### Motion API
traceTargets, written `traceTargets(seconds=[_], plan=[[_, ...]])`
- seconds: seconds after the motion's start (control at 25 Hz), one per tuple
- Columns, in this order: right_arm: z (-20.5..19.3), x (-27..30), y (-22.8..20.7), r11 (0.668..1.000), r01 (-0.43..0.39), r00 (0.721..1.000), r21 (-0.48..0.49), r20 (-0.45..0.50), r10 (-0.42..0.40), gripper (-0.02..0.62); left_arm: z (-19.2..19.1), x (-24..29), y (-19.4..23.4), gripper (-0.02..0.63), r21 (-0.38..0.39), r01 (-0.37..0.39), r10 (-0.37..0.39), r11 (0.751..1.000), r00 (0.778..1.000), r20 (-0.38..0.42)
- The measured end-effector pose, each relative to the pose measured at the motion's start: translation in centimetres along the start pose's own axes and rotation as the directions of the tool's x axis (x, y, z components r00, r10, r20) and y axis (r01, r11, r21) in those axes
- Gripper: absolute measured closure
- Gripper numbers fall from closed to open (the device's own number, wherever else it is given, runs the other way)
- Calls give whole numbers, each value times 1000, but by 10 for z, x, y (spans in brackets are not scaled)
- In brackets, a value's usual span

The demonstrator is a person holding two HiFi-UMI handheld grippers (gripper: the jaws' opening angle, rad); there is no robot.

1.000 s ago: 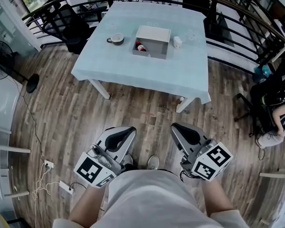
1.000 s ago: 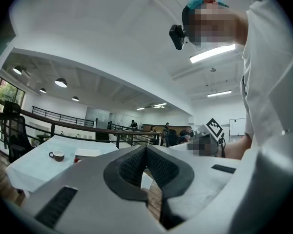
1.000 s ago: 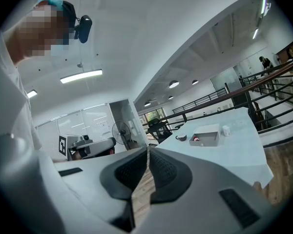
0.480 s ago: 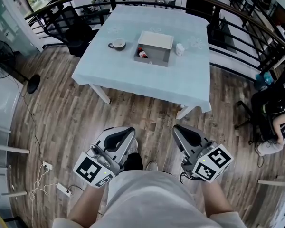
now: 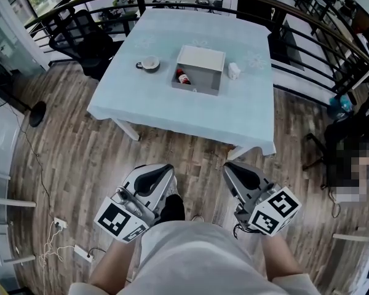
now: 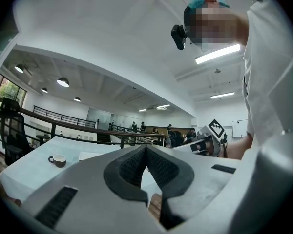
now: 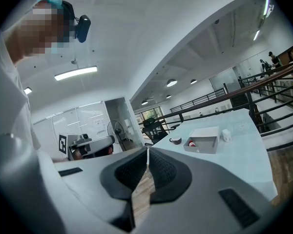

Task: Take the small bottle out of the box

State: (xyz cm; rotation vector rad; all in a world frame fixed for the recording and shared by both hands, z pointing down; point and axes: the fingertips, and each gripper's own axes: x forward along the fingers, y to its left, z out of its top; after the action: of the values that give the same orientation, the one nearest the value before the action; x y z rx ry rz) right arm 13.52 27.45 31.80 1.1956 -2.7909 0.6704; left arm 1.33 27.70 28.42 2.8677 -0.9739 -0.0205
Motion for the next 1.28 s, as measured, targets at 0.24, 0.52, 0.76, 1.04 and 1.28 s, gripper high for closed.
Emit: traceTargets(seconds=[0.24, 0.52, 0.76, 1.04, 1.28], plan=[[10, 54, -21, 1000, 17, 1000, 12, -17, -17, 571, -5, 18, 59, 600, -21, 14, -14, 1000, 1000, -10], [25, 120, -43, 999, 38, 999, 27, -37, -37, 571, -7, 37, 131, 600, -52, 24, -25, 998, 999, -23], [46, 167, -61, 997, 72, 997, 36, -40, -70, 571, 1, 56, 185, 600, -63, 55, -57, 997, 998, -28], [65, 211, -72, 994, 108, 993, 28, -49, -106, 571, 13, 68, 232, 600, -68, 88, -89, 994, 996, -17], [81, 250, -84, 991, 131, 990, 23, -50, -129, 571, 20, 79, 274, 600, -64, 107, -108, 992, 994, -16]])
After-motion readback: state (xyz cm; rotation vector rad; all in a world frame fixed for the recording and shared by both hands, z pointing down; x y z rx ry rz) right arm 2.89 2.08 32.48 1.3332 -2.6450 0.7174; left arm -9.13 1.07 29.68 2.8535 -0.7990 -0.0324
